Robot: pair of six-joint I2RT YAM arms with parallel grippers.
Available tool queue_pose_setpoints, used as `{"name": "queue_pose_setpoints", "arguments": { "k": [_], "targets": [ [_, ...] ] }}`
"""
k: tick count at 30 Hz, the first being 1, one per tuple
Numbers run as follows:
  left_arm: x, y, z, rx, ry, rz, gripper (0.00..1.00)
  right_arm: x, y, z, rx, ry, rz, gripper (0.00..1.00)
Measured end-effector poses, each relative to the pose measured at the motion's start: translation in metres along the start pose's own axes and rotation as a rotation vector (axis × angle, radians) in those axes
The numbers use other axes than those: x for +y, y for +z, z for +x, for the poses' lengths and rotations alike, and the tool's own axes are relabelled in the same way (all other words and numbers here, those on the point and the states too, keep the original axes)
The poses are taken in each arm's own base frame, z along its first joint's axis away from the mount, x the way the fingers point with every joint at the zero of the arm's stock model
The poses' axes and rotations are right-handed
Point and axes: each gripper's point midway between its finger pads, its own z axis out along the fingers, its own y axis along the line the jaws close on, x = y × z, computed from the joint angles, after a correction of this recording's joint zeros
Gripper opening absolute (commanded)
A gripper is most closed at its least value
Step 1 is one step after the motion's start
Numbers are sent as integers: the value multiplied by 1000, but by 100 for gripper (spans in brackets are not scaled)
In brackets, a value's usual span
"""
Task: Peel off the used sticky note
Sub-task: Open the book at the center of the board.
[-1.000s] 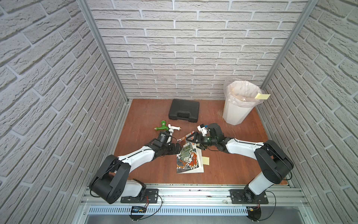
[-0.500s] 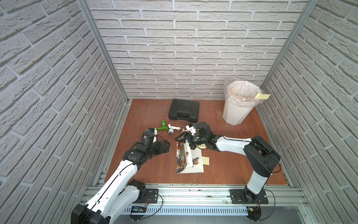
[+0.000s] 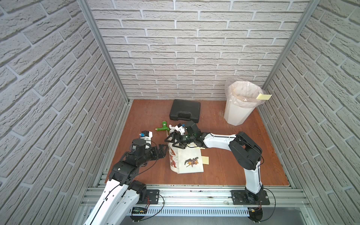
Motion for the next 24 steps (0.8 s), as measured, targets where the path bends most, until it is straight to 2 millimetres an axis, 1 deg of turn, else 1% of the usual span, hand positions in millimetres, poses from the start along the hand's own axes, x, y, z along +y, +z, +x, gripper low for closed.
{"name": "queue_pose_setpoints", "arguments": {
  "k": [3,5,7,9,12,16,19,21,24],
  "targets": [
    [-6,-7,0,-13,6,29,98,-19,12,-2,11,21,38,100],
    [-12,-13,-3,-26,12,55,98,-27,18,-3,19,31,56,100],
    [-18,-15,-4,-31,18,83,98,-29,22,-5,24,34,63,100],
    [-22,-13,-3,-25,17,103,98,-27,24,-7,25,31,60,100],
    [-27,-1,5,7,23,135,99,-24,27,-10,25,23,46,100],
    [-30,26,29,100,37,145,98,-22,29,-11,32,31,21,100],
    [-32,43,46,168,53,134,98,-15,29,-15,35,50,-24,100],
    [-36,51,51,189,71,132,98,-7,30,-19,31,59,-68,100],
    [-43,59,52,191,89,139,98,5,29,-27,19,77,-140,100]
  ]
}}
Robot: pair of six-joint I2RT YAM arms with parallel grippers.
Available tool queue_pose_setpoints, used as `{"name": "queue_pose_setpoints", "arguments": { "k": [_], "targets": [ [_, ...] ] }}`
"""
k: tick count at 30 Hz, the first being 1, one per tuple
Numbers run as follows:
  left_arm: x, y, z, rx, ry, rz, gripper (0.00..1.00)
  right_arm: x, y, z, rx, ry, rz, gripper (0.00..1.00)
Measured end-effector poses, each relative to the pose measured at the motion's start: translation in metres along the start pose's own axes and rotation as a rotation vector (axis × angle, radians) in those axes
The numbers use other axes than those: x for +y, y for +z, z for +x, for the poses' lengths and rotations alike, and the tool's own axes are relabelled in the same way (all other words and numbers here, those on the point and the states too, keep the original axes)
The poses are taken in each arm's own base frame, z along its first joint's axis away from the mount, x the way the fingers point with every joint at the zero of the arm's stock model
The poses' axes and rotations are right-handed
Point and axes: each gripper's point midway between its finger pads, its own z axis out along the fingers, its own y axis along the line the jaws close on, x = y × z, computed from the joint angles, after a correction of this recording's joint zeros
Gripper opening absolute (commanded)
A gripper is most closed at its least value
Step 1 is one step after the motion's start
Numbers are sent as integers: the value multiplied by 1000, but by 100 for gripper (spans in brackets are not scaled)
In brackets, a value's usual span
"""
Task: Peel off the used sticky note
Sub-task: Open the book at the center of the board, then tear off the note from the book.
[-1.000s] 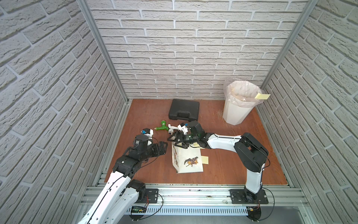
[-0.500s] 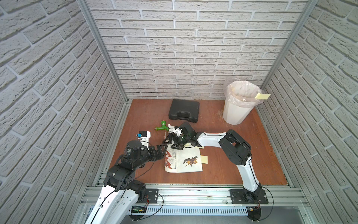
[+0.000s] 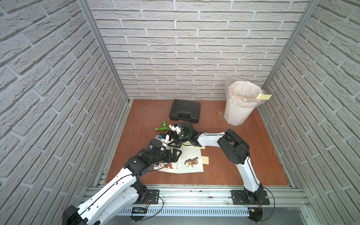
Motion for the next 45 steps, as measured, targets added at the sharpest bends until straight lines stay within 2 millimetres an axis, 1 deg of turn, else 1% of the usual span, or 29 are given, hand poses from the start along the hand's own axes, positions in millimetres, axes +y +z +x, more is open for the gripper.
{"name": "queue_pose_setpoints", "arguments": {
  "k": [3,7,11,14,16,19,22,26,29,31,34,37,40,45],
  "targets": [
    [-2,7,-2,-2,8,-2,98,5,1,-6,-11,16,-47,100],
    [0,12,-5,-15,11,-15,98,1,-2,-14,-25,36,-45,100],
    [3,17,-6,-24,10,-25,98,-6,-13,-24,-53,37,-10,100],
    [6,25,-5,-19,8,-28,98,-5,-29,-32,-83,34,23,100],
    [8,33,-4,-7,1,-34,98,1,-45,-38,-110,19,27,100],
    [12,48,-2,21,-11,-44,98,10,-72,-45,-160,0,29,100],
    [17,64,3,54,-23,-55,98,9,-97,-47,-202,-12,51,100],
    [23,82,8,97,-33,-78,97,-5,-128,-47,-254,-18,130,100],
    [26,94,8,117,-49,-91,96,-19,-143,-41,-273,-27,204,99],
    [29,101,7,126,-62,-100,94,-30,-149,-32,-270,-29,250,95],
    [35,107,8,136,-81,-115,92,-49,-155,-20,-252,-19,314,89],
    [42,109,9,146,-97,-130,90,-65,-158,-12,-233,-11,358,89],
    [44,109,8,144,-104,-132,88,-79,-160,-4,-215,5,399,86],
    [46,110,6,137,-113,-125,84,-81,-159,-1,-199,5,400,79]
  ]
}}
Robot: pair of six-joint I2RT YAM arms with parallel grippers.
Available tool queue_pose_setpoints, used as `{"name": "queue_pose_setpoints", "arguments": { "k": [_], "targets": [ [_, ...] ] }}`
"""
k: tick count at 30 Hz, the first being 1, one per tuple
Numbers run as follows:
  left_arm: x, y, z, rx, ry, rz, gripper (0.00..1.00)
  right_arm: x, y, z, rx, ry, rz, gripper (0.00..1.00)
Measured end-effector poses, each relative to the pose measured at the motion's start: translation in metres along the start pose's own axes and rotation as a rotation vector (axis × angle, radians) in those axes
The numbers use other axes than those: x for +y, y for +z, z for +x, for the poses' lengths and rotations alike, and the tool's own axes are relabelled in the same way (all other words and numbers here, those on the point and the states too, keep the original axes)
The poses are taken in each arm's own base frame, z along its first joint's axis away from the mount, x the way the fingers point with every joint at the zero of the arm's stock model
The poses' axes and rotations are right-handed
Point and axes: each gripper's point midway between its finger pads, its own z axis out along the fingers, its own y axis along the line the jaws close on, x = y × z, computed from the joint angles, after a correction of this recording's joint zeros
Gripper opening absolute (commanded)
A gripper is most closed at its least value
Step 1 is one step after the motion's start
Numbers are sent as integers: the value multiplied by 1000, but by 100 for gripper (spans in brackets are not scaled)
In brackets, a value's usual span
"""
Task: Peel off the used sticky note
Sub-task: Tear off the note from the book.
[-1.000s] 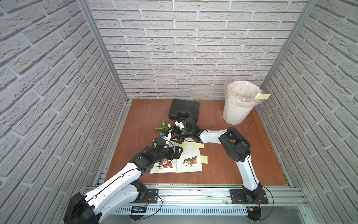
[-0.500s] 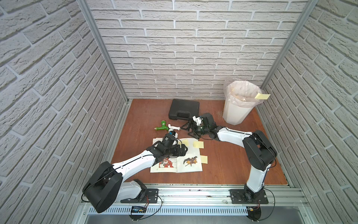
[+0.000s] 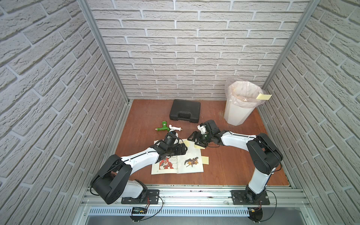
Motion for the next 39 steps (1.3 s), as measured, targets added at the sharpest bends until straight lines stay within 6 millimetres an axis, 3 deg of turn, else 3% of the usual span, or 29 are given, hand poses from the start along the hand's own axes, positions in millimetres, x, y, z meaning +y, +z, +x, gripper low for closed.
{"name": "queue_pose_setpoints", "arguments": {
  "k": [11,26,39],
  "targets": [
    [8,10,4,21,-24,3,79,4,12,6,53,-4,-18,72],
    [8,15,1,12,-39,32,76,12,32,14,119,-4,-41,54],
    [6,19,0,13,-39,51,77,16,41,15,151,62,-79,14]
  ]
}}
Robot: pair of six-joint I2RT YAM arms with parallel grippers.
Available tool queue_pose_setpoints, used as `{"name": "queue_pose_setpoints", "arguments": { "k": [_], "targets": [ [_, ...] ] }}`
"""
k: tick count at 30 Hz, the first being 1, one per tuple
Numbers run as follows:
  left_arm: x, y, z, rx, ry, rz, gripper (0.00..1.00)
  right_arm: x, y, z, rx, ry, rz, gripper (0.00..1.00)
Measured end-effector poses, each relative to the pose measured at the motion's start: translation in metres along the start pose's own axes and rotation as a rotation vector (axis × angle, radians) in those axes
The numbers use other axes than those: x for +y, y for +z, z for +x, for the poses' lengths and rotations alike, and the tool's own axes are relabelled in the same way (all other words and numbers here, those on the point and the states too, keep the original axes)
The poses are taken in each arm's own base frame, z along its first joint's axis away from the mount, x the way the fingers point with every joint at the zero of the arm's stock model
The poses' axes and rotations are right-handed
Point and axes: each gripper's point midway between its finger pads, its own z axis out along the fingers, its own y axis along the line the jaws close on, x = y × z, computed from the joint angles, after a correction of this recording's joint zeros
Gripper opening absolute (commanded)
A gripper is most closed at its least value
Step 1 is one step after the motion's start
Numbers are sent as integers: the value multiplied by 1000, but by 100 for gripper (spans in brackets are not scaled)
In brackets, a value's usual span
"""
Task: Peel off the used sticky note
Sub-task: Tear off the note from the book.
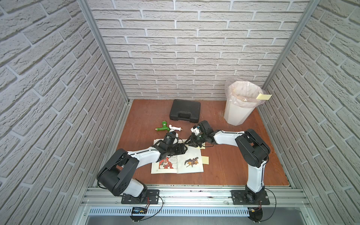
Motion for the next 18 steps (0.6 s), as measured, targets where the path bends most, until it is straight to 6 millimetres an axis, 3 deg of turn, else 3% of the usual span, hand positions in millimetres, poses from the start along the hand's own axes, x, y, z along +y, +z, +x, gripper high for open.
{"name": "queue_pose_setpoints", "arguments": {
  "k": [7,18],
  "targets": [
    [0,0,0,-2,1,4,78,10,0,-3,-8,21,-39,4],
    [-2,0,0,-6,5,16,83,18,1,-8,-33,68,-83,3]
  ]
}}
